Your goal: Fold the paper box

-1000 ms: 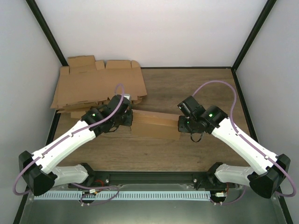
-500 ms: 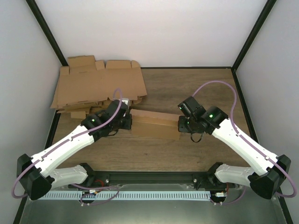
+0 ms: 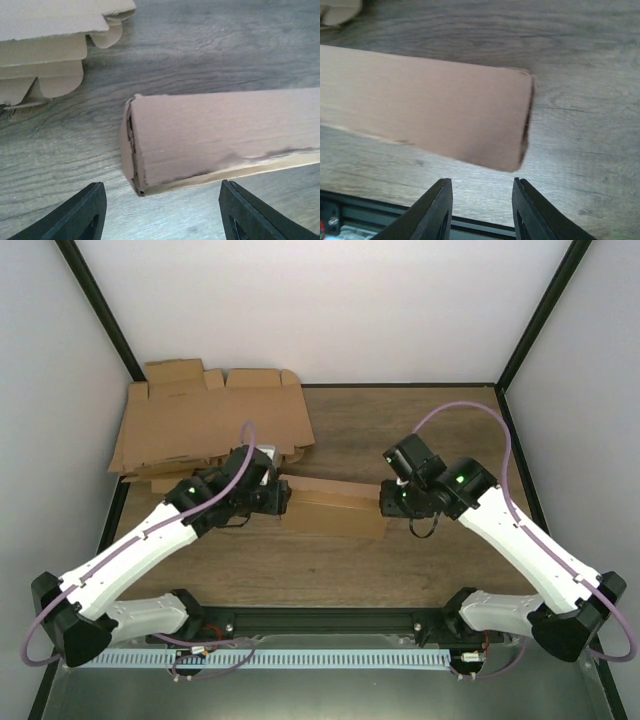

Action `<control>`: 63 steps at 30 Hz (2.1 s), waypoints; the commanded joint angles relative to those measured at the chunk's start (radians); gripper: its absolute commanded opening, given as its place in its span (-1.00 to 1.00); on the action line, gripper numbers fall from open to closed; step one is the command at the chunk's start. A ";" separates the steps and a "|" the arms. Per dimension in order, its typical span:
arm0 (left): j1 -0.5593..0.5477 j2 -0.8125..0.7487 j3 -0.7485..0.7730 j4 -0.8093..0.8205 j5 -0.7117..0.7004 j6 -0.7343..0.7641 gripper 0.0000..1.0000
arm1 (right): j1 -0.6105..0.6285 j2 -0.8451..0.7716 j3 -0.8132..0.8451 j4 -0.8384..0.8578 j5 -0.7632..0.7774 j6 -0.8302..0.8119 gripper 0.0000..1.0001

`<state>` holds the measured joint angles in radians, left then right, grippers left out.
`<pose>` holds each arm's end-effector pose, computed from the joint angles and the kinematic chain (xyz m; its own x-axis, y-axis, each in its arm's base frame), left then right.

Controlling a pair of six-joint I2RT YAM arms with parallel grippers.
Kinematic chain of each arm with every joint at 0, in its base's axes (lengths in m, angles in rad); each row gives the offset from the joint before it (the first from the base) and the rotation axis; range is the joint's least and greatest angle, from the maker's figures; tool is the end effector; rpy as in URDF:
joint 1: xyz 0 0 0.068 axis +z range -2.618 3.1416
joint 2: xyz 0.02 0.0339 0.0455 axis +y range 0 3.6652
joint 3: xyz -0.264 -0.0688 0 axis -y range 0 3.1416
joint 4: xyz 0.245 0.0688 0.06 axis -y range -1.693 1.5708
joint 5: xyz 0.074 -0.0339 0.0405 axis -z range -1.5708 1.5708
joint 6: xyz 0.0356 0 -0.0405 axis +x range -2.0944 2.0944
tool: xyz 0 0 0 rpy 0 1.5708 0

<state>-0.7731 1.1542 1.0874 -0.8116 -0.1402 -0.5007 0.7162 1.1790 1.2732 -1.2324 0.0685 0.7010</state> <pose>0.1691 -0.1580 0.3143 -0.7846 0.1014 -0.6117 0.2861 0.9344 -0.2121 0.1550 0.1317 0.3408 -0.9318 0.0420 -0.3605 -0.0423 0.9739 0.2229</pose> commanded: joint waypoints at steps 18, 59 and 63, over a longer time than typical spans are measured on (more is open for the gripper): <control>0.303 0.048 0.051 0.465 0.976 -0.062 -0.93 | -0.251 -0.005 -0.104 0.769 -0.992 0.014 -0.99; 0.460 0.135 -0.264 0.550 1.137 -0.010 -0.92 | -0.535 0.052 -0.514 0.863 -1.285 -0.147 -0.99; 0.460 0.158 -0.337 0.567 1.099 0.018 -0.92 | -0.537 0.090 -0.589 0.905 -1.263 -0.172 -0.99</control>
<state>-0.3183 1.2793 0.8135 -0.2695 0.9771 -0.5190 0.1909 1.2350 0.7326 -0.3656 -1.2255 0.5716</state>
